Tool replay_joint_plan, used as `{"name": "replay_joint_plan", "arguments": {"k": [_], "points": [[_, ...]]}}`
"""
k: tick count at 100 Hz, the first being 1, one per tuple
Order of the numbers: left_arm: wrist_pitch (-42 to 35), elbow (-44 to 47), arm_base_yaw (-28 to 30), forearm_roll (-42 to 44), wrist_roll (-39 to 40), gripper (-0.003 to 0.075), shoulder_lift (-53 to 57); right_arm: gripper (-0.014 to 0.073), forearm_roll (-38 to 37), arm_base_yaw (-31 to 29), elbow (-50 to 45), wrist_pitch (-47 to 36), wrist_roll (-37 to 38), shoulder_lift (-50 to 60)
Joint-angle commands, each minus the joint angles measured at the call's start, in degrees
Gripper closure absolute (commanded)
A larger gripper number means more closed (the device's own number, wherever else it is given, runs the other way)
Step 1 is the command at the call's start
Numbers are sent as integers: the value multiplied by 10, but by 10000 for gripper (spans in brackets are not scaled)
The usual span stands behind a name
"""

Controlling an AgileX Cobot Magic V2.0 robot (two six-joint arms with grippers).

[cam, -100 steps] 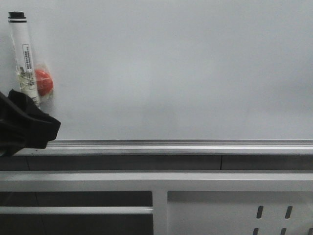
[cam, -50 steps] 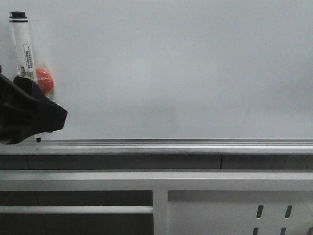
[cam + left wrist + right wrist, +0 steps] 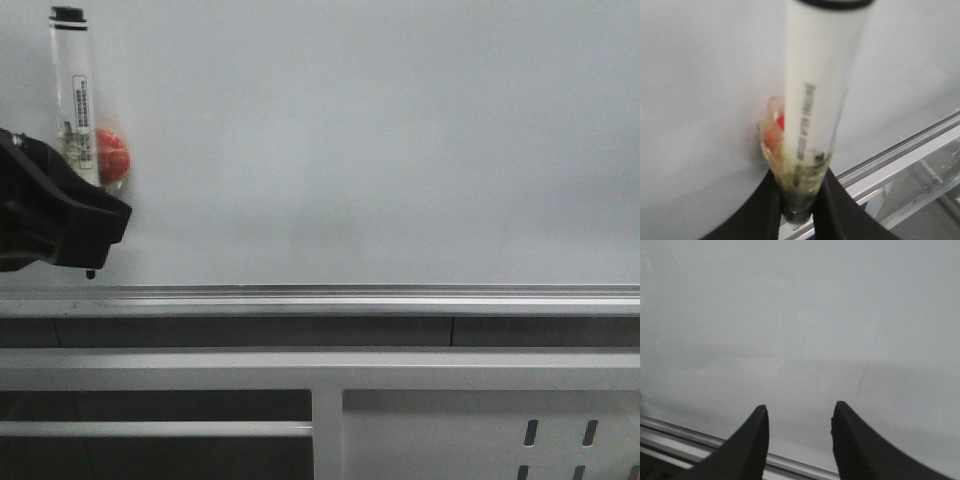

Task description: Write number 1 on whiteboard

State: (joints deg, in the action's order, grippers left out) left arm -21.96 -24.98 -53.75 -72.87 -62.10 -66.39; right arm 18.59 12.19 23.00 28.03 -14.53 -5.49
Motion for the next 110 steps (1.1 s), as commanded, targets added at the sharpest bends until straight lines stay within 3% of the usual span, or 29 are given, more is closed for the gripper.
{"name": "replay_joint_plan", "arguments": {"k": [1,15,27,54,64,85,110], "points": [[-9,-21,-13,24,-39,740,26,328,36,-2,31,-8,-34,-13],[19,-23,-60,33,-107,740,56,328,196,-2,51,57,-224,-14],[63,-32,-103,40,-168,740,73,328,328,-2,61,127,-343,-40],[143,-59,-141,45,-201,740,73,328,461,-2,106,201,-521,-143],[159,-65,-141,50,-201,740,73,328,493,-1,124,255,-556,-189],[191,-65,-141,74,-201,740,57,328,556,15,150,273,-601,-258],[229,-81,-141,98,-201,740,11,328,555,48,172,280,-634,-317]]}}
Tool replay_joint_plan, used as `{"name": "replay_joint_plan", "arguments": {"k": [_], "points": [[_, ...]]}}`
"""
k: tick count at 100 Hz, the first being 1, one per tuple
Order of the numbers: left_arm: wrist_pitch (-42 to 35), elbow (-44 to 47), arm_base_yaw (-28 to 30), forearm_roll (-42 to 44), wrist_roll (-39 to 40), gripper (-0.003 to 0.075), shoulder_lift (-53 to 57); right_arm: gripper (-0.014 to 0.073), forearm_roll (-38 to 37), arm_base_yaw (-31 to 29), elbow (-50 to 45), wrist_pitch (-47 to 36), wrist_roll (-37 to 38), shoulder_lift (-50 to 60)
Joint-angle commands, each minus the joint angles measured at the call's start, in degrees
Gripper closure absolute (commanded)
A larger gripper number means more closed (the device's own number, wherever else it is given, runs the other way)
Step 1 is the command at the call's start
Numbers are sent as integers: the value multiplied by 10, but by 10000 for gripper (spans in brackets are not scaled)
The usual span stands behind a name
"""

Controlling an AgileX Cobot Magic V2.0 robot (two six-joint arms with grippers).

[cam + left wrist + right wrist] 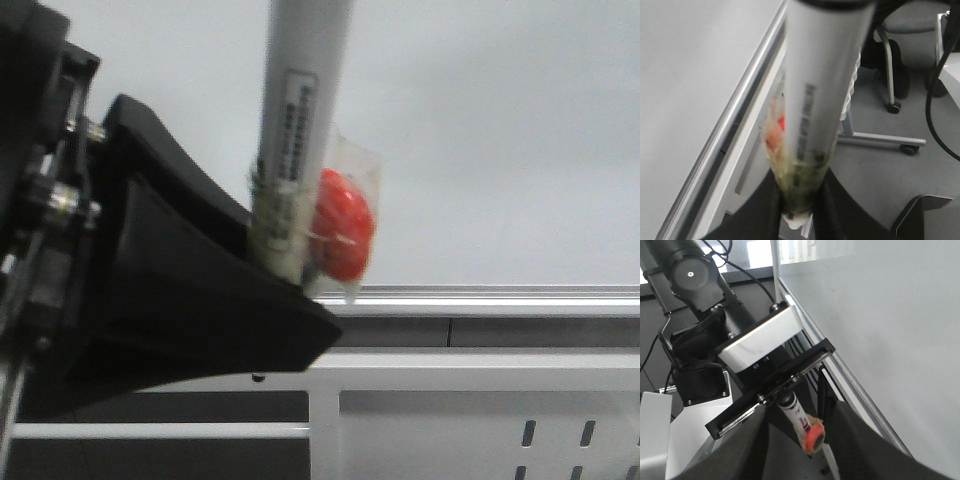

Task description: Write number 1 on whiteboard

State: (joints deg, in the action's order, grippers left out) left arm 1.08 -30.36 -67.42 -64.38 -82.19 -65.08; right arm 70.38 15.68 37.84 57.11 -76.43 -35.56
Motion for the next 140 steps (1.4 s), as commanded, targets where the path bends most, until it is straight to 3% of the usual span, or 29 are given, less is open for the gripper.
{"name": "replay_joint_plan", "arguments": {"k": [1,46,110,119,140], "points": [[0,-30,-4,15,0,740,-4,328,37,16,23,-11,-15,-16],[10,-92,0,66,0,740,-27,328,26,115,23,-74,-15,-78],[11,-92,0,88,0,740,-27,332,25,124,23,-66,-20,-148],[11,-92,0,88,0,740,-27,381,23,124,23,-66,-20,-155],[11,-92,0,88,0,740,-27,599,17,124,23,-56,-20,-168]]}}
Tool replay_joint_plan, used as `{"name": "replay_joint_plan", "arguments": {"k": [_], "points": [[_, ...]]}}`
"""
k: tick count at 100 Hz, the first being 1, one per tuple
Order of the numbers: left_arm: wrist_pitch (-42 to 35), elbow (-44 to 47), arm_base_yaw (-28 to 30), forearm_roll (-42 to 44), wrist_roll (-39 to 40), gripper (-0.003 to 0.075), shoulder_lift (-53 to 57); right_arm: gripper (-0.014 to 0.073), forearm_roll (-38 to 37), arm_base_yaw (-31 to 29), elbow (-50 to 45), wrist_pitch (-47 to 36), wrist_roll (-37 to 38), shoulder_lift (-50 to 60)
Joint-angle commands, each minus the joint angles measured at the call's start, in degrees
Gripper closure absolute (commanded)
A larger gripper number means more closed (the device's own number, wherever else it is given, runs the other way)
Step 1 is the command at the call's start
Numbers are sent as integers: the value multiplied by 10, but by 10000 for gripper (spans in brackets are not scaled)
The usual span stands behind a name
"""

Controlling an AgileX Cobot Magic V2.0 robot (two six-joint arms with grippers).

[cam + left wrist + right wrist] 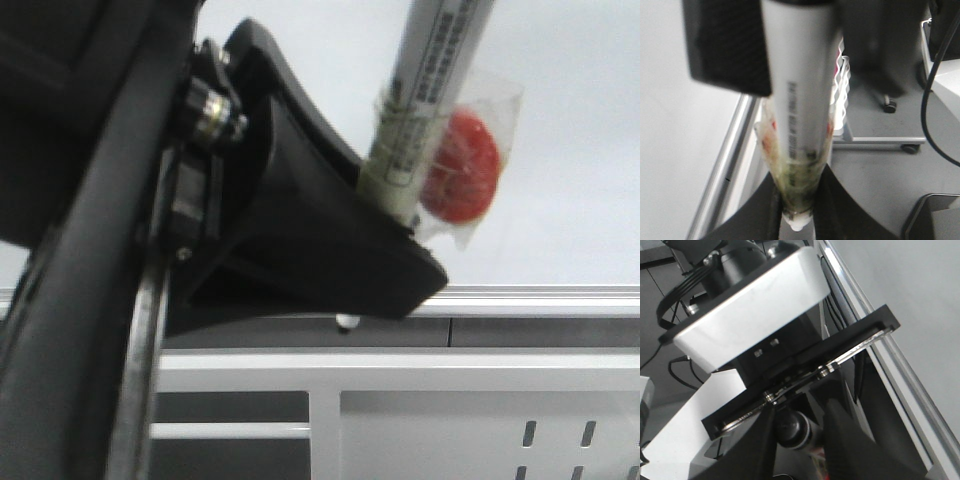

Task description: Write number 1 on whiteboard

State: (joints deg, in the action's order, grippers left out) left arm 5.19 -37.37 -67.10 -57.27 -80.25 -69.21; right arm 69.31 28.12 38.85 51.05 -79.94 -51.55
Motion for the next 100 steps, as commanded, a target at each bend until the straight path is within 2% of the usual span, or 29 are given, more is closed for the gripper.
{"name": "replay_joint_plan", "arguments": {"k": [1,8,23,36,46,56,63,82,100], "points": [[-30,-22,-3,16,-20,740,14,615,28,-1,13,5,15,-9],[-30,-22,-3,16,-20,740,14,671,28,-1,13,10,15,-9],[-34,-22,-3,12,-19,740,15,662,27,-1,13,16,14,-6],[-38,-22,-3,-43,-19,720,30,661,8,-1,13,-5,10,20],[-38,-22,-3,-69,-19,593,51,661,-15,-1,13,-30,10,56],[-38,-19,-3,-98,-19,405,77,661,-33,-1,13,-48,10,93],[-38,-13,-3,-121,-19,335,100,661,-52,-1,13,-54,10,119],[-58,38,-3,-183,-19,334,188,662,-122,-1,13,-79,10,172],[-83,105,-3,-242,-19,335,282,662,-126,-1,13,-100,2,177]]}}
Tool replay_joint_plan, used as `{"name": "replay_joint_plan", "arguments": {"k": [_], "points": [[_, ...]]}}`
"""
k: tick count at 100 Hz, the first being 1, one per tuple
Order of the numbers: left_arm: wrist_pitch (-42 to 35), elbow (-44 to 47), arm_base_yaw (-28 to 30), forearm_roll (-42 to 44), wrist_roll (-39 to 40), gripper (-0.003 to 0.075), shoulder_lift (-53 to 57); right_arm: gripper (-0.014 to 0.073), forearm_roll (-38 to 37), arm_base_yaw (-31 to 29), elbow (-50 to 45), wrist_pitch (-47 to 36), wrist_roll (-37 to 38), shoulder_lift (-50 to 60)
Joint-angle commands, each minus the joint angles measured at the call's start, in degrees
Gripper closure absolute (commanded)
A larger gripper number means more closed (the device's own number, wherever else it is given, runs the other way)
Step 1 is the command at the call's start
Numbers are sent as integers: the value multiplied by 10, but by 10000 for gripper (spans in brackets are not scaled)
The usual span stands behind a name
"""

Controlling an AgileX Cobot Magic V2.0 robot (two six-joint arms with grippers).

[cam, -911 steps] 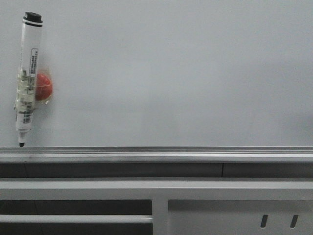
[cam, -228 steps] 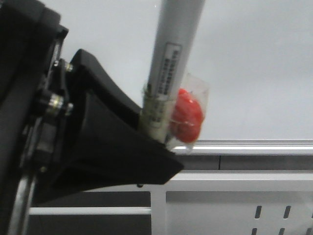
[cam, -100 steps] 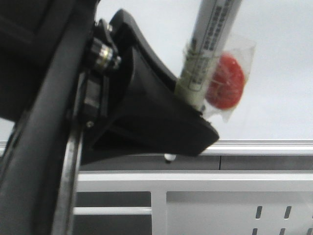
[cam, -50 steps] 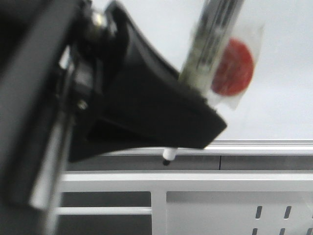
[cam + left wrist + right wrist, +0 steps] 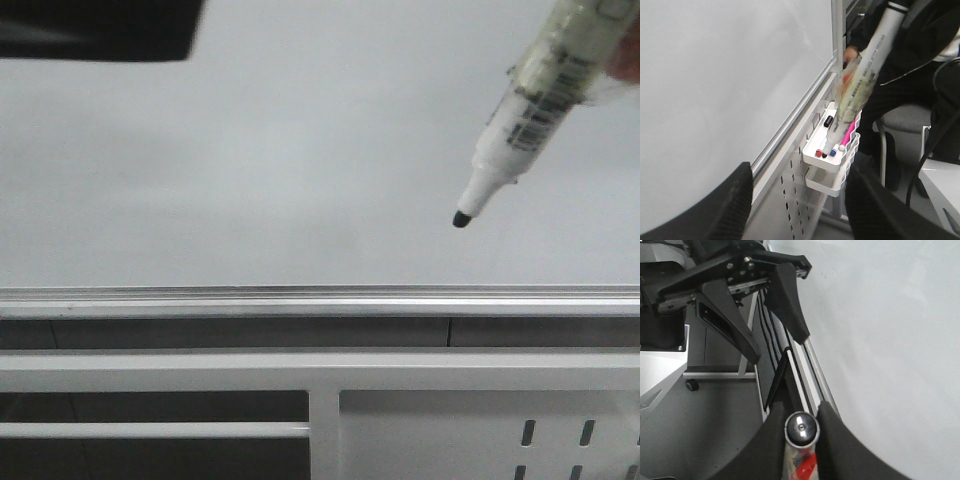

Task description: Write number 1 on whiteboard

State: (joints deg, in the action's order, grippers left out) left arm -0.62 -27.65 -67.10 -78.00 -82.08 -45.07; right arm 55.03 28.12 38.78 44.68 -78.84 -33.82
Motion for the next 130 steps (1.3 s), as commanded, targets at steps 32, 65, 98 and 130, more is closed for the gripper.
{"name": "replay_joint_plan", "arguments": {"k": [32,65,98,130], "points": [[-162,44,-3,-88,0,675,195,661,20,-1,14,-37,-200,0],[-169,78,-3,-88,-1,740,230,662,32,-1,14,-38,-262,-26],[-169,103,-3,-85,-30,740,230,661,80,-1,14,-77,-393,-33],[-204,104,-3,-88,-31,740,230,661,147,-1,14,-81,-499,-95]]}}
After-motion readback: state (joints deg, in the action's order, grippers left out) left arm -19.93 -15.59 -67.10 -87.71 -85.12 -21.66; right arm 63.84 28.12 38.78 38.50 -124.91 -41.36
